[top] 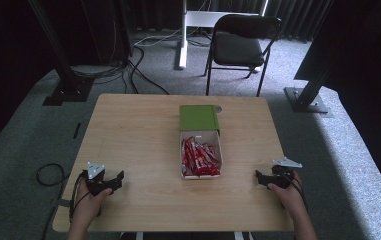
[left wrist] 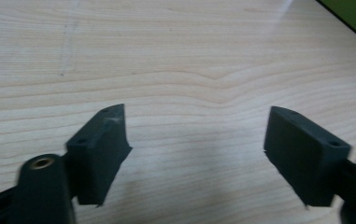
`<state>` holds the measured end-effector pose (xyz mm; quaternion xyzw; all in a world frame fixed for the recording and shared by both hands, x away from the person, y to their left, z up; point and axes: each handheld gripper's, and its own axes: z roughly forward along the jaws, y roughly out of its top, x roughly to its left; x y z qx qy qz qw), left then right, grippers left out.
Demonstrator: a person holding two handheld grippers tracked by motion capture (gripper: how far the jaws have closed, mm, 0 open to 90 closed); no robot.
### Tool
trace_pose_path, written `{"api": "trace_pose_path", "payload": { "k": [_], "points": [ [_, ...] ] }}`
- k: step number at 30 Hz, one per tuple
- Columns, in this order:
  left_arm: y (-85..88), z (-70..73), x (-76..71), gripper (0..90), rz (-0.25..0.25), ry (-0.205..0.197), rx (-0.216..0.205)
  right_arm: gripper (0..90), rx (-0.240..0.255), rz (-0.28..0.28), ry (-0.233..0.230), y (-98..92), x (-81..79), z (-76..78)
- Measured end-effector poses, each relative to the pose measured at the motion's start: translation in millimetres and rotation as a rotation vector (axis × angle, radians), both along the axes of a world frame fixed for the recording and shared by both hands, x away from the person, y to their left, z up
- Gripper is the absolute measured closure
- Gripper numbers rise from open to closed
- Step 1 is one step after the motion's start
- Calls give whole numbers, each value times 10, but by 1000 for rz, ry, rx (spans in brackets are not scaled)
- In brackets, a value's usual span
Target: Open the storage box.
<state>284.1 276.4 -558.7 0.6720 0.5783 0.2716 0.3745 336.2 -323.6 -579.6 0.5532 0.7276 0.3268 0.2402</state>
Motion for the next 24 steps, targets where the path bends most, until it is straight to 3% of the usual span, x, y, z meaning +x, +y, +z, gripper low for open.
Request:
{"api": "trace_pose_path", "payload": {
  "k": [4, 8, 12, 14, 21, 24],
  "points": [
    [46, -21, 3, 174, 18, 2, -5, 115, 0, 0, 0, 0, 0, 0],
    [92, -52, 4, 99, 34, 25, 27, 115, -1, 1, 0, -1, 0, 0],
    [152, -88, 2, 96, 65, 46, 86, 115, 0, 0, 0, 0, 0, 0],
    [167, -92, 2, 91, 80, 48, 79, 114, 0, -1, 0, 0, 0, 0],
    [140, -102, 37, 91, 59, 88, 109, 114, 0, -5, 0, 3, -2, 0],
    [124, -107, 49, 92, 17, 101, 118, 113, 0, -6, 0, 4, -3, 0]
  ]
}}
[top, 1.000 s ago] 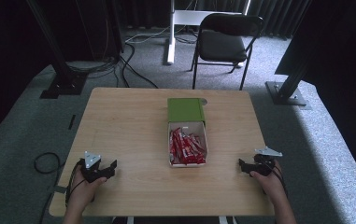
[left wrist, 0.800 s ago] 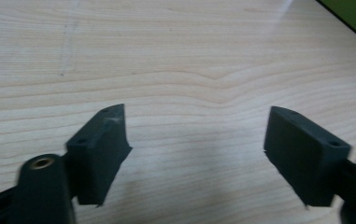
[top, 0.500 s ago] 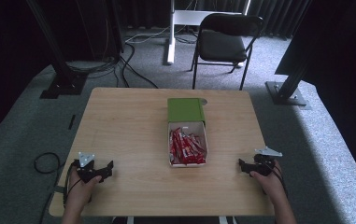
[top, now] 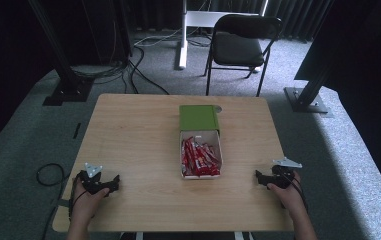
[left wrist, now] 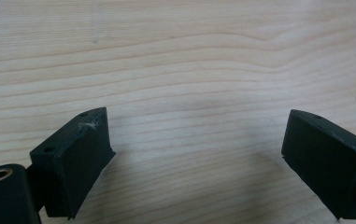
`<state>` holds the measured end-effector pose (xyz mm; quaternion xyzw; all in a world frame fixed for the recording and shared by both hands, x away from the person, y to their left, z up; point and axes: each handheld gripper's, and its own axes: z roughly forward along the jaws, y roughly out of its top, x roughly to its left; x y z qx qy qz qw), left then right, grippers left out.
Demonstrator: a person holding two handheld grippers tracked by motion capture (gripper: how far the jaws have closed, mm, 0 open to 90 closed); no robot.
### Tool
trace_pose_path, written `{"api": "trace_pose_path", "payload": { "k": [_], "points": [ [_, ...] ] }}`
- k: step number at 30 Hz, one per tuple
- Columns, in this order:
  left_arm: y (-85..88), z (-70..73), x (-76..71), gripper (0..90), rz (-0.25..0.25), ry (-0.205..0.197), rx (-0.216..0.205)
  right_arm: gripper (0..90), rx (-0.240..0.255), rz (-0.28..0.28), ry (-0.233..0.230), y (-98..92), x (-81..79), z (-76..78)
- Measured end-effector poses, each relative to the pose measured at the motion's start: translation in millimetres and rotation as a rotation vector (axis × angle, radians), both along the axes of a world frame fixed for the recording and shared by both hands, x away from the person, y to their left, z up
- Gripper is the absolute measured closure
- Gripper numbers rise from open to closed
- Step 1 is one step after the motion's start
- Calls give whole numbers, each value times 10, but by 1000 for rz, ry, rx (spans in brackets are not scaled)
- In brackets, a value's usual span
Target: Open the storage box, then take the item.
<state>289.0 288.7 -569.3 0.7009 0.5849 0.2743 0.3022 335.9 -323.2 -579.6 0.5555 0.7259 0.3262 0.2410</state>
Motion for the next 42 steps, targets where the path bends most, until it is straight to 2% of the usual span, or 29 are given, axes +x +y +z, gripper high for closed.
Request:
{"api": "trace_pose_path", "payload": {
  "k": [2, 8, 9, 11, 15, 23, 33, 38, 42],
  "points": [
    [-14, -11, 7, 92, -16, 34, 11, 113, 1, -2, 0, 2, -1, 0],
    [-19, -13, 27, 90, 0, 40, -1, 113, 0, -5, 0, 3, -2, 0],
    [-22, -15, 34, 83, 12, 43, -1, 113, 1, -5, 0, 3, -2, 0],
    [-26, -20, 56, 11, 54, 62, 0, 112, 1, -3, 0, 4, -3, 0],
    [-31, -20, 72, 7, 68, 61, -2, 112, 1, 0, 0, 6, -3, 0],
    [-32, -21, 82, 7, 76, 59, -4, 113, -3, 75, 0, 34, -13, 1],
    [-32, -21, 82, 7, 76, 60, -4, 113, -1, 42, 1, 71, -32, 2],
    [-32, -21, 82, 7, 76, 60, -4, 114, 34, 11, 10, 72, -29, 16],
    [-32, -21, 82, 7, 77, 60, -4, 114, 29, -10, 13, 75, -28, 42]
  ]
}}
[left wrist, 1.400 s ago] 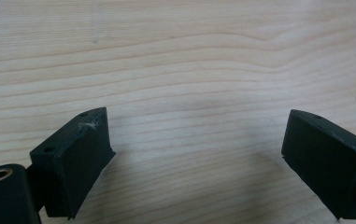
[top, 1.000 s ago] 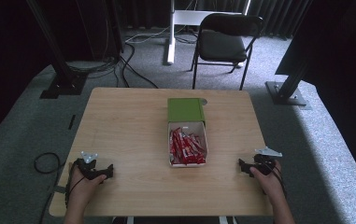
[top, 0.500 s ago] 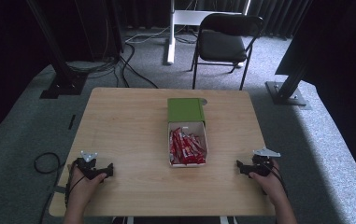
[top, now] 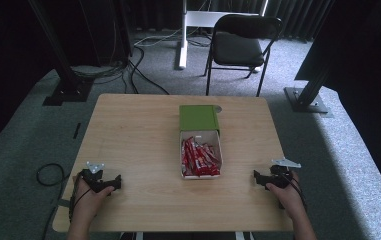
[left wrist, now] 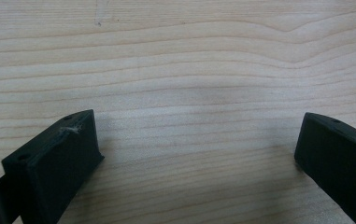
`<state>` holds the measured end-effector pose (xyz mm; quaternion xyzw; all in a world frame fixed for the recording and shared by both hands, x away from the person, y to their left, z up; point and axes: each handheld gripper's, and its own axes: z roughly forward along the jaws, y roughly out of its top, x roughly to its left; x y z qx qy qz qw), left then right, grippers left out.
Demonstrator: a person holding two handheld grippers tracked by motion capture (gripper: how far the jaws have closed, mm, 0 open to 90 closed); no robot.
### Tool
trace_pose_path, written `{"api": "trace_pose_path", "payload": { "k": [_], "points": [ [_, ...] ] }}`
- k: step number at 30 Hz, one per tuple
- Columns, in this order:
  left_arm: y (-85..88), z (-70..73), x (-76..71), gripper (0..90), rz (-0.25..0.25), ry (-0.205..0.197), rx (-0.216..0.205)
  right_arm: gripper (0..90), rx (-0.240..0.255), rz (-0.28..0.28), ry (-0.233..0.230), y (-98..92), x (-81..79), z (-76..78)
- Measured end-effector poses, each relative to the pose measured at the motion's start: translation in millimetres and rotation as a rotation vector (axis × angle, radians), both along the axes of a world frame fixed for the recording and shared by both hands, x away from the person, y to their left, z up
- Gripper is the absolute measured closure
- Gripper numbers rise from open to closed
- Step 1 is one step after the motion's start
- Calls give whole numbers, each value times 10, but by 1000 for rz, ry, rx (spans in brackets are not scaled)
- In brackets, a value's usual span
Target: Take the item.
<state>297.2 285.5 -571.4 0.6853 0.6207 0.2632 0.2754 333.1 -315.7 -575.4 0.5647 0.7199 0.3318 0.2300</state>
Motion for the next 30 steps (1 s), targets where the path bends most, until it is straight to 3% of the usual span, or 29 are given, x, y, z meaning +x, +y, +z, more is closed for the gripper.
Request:
{"api": "trace_pose_path", "payload": {
  "k": [14, 30],
  "points": [
    [0, 0, 0, 7, 0, 0, 1, 129, 10, -28, -34, 72, 3, 228],
    [0, 0, 0, 7, 0, 0, 0, 129, 25, 13, -101, 326, 11, 600]
  ]
}}
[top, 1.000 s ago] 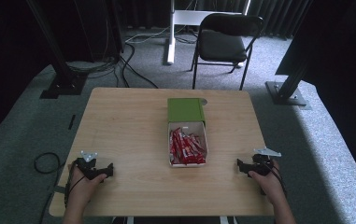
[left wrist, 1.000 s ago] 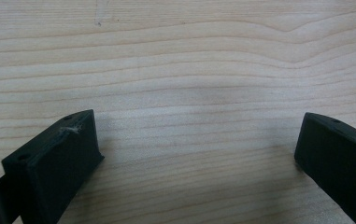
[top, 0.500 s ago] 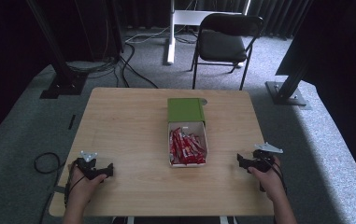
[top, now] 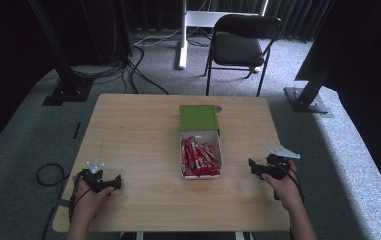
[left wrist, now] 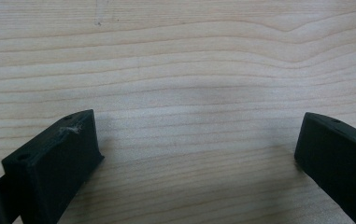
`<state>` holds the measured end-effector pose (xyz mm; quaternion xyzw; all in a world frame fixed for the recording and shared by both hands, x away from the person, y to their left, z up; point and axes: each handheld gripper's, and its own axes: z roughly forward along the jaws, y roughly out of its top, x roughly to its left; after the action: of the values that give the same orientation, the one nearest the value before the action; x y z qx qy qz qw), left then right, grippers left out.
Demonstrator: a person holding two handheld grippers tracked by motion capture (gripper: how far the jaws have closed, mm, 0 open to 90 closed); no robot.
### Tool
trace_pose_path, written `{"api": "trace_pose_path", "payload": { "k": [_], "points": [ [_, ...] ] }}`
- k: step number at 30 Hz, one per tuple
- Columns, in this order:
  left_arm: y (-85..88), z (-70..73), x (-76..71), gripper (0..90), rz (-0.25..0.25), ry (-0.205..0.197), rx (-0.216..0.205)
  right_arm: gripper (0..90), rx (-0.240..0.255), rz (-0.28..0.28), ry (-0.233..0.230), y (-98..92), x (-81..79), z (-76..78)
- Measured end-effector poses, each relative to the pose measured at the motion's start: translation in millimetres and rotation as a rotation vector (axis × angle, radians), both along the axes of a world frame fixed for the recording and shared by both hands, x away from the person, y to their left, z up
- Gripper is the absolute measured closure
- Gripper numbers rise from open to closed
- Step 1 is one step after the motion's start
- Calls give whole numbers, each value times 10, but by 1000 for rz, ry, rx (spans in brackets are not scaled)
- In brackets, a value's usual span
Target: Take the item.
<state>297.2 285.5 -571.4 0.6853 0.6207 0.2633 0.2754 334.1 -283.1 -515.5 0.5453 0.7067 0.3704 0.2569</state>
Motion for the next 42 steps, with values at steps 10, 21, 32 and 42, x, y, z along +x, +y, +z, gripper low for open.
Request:
{"api": "trace_pose_path", "payload": {
  "k": [10, 21, 32, 42],
  "points": [
    [0, 0, 0, 7, 0, 1, 0, 131, 8, 29, -28, 156, 29, 150],
    [1, 1, -1, 7, -1, 1, 2, 131, 34, 92, -63, 388, 56, 290],
    [0, 0, 0, 7, 0, 0, 0, 135, 41, 129, -88, 602, 75, 430],
    [0, 0, 0, 7, 0, 0, 0, 137, 53, 189, -96, 863, 77, 472]
  ]
}}
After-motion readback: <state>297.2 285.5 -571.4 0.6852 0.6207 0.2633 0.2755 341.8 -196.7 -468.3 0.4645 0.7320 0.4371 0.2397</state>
